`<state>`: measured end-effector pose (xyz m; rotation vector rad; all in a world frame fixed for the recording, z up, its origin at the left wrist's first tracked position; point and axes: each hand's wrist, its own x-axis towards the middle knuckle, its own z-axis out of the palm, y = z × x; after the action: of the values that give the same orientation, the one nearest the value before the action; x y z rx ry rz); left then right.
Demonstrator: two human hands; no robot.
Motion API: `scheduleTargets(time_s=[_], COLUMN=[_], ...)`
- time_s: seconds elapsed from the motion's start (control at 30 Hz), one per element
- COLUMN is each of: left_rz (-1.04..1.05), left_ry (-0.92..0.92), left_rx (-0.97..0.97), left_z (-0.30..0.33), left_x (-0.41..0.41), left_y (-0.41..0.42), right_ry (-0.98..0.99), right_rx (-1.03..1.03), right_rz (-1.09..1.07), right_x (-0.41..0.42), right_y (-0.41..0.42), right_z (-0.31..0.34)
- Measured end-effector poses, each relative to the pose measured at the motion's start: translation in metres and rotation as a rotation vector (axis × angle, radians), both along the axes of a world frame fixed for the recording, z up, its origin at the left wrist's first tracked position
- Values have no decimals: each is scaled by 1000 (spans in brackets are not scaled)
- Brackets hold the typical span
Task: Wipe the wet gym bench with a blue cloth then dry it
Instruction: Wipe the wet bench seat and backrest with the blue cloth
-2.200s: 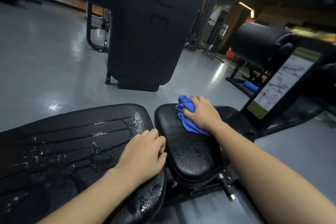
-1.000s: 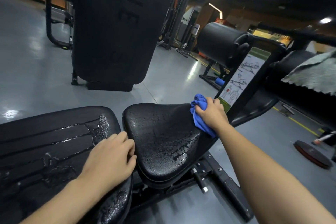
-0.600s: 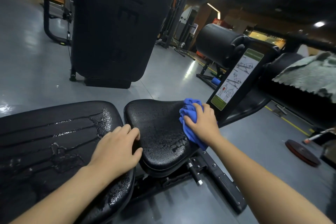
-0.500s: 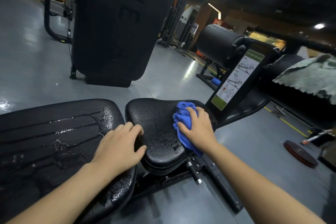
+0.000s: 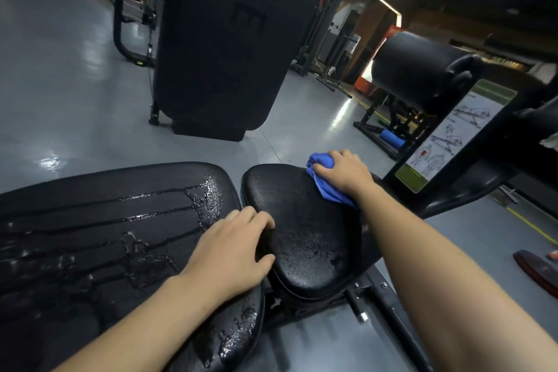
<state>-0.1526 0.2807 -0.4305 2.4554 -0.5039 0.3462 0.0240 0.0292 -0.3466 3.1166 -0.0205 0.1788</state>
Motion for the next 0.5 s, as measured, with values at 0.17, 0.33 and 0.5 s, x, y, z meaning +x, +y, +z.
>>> scheduleTargets(time_s=[0.17,0.33,0.5], left_rz=[-18,-19,-28], left_ry=[5,2,18], left_rx=[-21,-15,-9], left_z=[-4,-2,-1], left_x=[3,3,4], left_y=[2,1,1], right_ry=[84,109,110], right_rx=[-23,65,174], right_rz=[30,150,173], right_x=[24,20,10], right_y=[45,67,27], right_z=[-10,-17,-7])
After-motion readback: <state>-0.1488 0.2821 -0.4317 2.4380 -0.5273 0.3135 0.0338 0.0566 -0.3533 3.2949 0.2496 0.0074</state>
